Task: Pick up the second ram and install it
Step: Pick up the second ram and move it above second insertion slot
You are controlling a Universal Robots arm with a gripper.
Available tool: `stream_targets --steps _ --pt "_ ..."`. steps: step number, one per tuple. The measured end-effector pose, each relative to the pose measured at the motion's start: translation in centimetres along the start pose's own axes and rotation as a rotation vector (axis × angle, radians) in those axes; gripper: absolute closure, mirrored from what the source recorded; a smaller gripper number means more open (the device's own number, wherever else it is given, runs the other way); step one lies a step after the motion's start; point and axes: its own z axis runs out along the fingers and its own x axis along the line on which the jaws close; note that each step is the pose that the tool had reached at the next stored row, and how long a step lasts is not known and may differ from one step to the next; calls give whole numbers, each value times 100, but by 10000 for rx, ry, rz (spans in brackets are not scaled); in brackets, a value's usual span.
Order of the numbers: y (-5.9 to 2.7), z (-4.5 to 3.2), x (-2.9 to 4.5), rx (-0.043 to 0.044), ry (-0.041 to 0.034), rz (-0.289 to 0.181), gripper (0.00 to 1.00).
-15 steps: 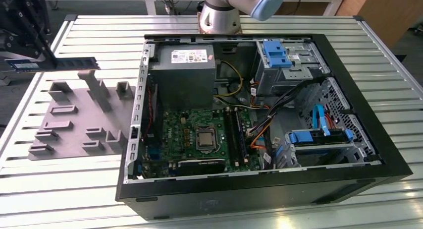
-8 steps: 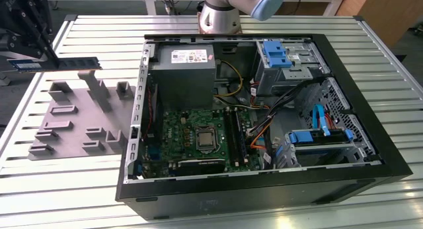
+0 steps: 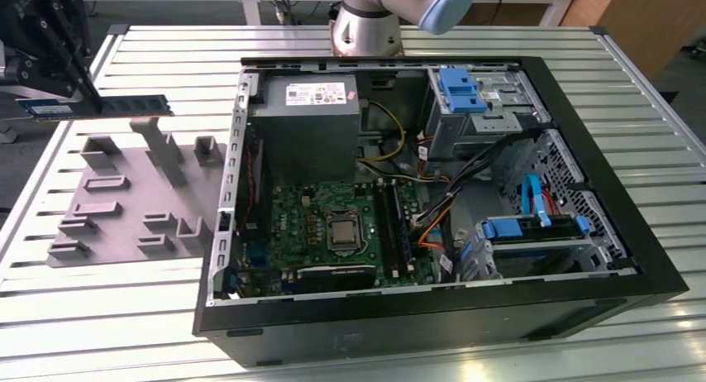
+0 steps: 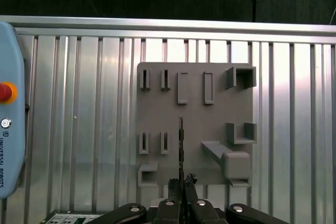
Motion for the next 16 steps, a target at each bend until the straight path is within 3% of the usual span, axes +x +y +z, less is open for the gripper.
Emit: stream_targets --steps 16 --pt "-53 -1 1 1 -1 0 86"
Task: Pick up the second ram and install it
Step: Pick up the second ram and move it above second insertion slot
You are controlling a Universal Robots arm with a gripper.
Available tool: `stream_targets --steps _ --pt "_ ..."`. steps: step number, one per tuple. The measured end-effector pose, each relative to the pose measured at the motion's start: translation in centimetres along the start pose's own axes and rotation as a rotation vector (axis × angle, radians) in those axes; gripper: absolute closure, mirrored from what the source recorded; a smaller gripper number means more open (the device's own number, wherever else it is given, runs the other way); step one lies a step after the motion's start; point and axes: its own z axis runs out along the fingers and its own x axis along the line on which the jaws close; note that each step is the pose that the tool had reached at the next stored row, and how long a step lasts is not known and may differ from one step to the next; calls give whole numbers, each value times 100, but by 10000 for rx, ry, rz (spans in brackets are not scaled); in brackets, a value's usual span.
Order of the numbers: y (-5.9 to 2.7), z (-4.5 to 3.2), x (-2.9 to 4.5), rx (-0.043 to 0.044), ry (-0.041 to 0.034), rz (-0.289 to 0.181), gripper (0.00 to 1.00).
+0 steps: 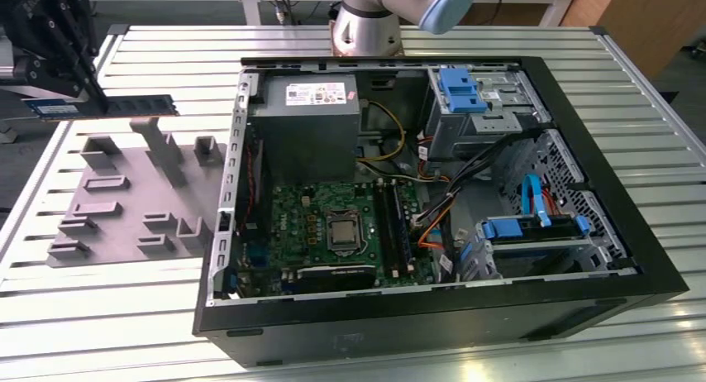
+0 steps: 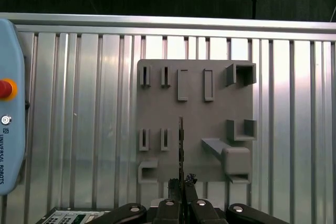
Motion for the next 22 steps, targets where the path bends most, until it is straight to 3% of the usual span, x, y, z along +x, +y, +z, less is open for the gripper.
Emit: stream_targets --steps 22 --pt "-81 -3 0 -1 0 0 86"
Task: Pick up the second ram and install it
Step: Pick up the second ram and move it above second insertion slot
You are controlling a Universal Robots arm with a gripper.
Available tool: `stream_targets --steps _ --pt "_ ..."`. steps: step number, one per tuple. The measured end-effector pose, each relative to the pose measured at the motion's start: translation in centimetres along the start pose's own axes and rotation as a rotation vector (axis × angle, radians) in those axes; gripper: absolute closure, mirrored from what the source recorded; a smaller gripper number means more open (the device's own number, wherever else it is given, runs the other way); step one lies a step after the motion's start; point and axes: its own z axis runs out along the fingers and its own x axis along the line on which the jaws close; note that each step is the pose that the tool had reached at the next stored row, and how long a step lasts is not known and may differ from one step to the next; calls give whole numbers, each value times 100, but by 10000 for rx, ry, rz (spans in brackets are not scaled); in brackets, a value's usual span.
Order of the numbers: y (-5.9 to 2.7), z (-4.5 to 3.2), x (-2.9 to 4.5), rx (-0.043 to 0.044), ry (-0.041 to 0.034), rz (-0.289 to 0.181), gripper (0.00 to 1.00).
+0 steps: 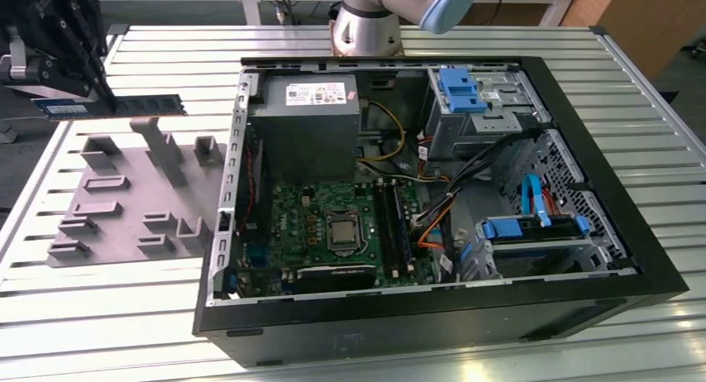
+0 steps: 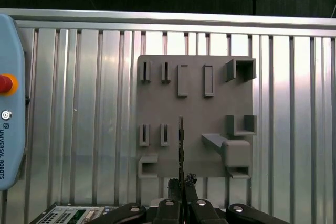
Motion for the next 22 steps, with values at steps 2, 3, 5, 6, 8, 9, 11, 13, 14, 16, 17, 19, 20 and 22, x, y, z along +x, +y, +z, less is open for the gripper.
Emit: stream_targets --steps 2,3,5,6,8,9,11,13,14,16,17,19,20,22 --pt "-10 0 0 0 0 0 86" --pt "-15 -1 0 0 0 -1 86" --pt "-24 -1 0 0 0 0 86" --pt "-29 -1 0 0 0 0 86" --pt "-40 -2 1 0 0 -1 86" --pt "-46 -2 0 0 0 0 86" --pt "-60 -2 1 0 0 -1 86" --pt "-72 -3 1 0 0 0 86" --pt "-79 -3 1 0 1 0 86" --pt "-93 -4 1 0 0 -1 86" --pt "-100 -4 1 0 0 0 86" --pt "-114 -4 1 0 0 0 86" --pt "-121 -4 1 0 0 0 86" --pt "-134 -5 1 0 0 0 86"
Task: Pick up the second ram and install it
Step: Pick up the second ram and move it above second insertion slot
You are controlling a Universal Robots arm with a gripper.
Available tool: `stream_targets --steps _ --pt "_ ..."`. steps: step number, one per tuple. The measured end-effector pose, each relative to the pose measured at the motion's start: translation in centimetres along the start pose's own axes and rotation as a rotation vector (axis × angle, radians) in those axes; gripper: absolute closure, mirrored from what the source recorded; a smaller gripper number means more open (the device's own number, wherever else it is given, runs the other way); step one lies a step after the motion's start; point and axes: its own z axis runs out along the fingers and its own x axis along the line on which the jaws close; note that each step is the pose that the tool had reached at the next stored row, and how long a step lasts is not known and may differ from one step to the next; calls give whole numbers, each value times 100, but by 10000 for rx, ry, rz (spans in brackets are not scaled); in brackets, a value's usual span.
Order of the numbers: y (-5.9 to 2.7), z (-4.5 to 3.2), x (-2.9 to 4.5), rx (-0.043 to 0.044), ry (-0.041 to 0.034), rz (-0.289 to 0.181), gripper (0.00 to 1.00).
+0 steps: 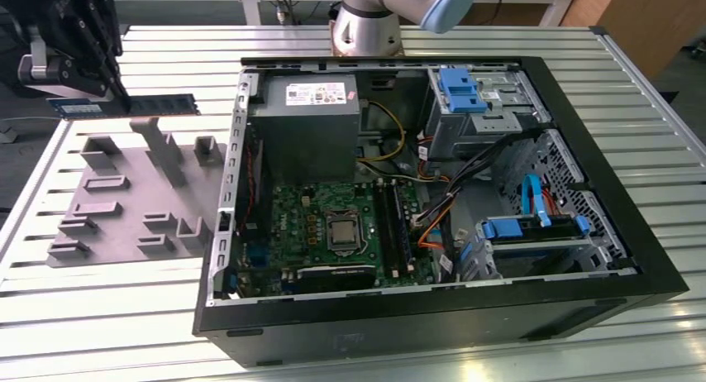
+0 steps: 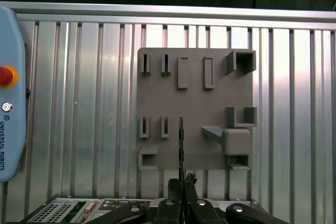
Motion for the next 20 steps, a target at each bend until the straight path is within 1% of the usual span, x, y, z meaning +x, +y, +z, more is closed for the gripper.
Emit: stream_targets --steps 9,20 --pt "-61 -2 0 0 0 0 86" --pt "-165 -6 1 0 0 0 86"
